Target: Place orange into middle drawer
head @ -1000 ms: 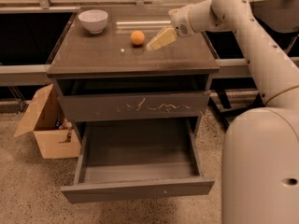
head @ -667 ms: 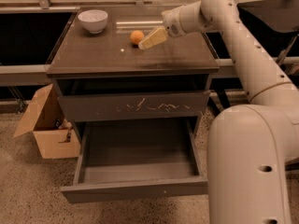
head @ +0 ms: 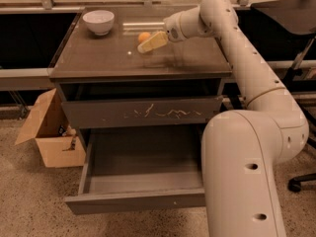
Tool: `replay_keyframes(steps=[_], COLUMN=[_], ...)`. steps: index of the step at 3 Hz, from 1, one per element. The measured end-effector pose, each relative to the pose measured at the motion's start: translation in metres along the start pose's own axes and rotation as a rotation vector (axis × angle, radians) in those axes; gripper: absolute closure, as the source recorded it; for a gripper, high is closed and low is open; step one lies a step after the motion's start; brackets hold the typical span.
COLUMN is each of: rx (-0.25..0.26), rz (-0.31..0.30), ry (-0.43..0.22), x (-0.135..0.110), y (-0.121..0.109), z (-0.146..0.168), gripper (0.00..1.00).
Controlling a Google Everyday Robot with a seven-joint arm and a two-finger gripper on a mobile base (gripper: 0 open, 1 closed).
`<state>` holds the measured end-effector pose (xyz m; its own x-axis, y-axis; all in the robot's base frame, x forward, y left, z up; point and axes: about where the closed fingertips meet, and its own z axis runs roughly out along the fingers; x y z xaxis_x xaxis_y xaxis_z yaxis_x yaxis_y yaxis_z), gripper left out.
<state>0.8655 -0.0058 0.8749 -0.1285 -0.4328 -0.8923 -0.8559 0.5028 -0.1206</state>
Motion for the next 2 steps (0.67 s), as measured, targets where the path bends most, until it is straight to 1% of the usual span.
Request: replay_keyframes(steps=[1,2], rx=[-0.016,-0.027], rz=[0.047,0.077], ry=[0.004,0.006], x=[0.007,0.013], y=[-0.001,-0.002], z=[0.015,0.028], gripper=[0.00,0.00])
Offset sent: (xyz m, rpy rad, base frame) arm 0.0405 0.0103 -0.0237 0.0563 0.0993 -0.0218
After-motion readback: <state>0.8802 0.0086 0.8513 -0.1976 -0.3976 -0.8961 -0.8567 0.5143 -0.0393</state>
